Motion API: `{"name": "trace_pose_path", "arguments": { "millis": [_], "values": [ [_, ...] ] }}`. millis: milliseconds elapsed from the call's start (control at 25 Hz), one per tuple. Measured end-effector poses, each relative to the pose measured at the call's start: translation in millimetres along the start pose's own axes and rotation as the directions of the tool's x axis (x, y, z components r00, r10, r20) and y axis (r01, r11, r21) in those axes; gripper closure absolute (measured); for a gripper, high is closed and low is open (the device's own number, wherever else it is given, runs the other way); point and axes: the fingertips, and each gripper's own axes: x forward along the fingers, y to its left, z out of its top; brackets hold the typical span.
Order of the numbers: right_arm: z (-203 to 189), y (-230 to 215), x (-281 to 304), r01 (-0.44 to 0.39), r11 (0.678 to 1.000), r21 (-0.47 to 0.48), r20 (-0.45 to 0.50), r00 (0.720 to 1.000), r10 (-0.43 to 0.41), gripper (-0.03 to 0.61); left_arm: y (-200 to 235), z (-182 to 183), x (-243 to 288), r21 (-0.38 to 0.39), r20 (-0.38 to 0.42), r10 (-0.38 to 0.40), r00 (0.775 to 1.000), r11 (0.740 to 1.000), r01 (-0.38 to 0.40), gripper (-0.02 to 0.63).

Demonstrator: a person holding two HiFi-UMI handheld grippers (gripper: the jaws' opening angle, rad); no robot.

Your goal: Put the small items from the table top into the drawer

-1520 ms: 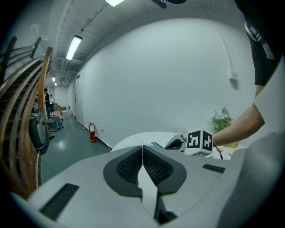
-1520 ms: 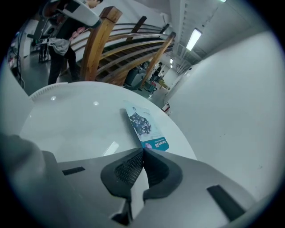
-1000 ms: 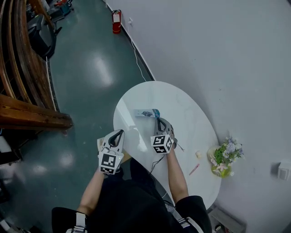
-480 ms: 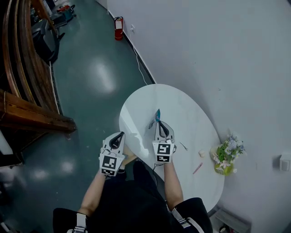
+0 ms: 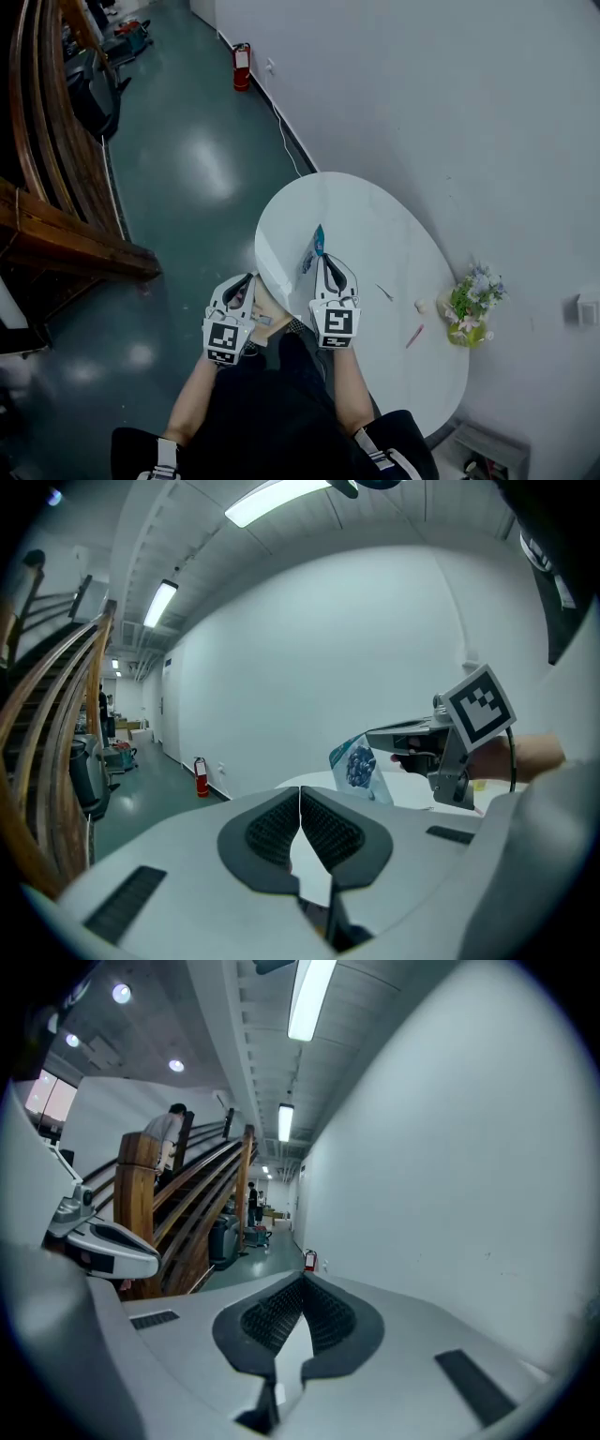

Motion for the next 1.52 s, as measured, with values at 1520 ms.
{"name": "trace_pose_path", "arguments": {
  "millis": [1520],
  "values": [
    [-86.6,126.2,-46.0,-0.116,0.993,0.009,-0.042,0.992,0.117,0.549,23.2,-78.4,-51.3,-0.023,-0.073,-0.072,0.995,0.997,0.070,0.594]
  ]
}}
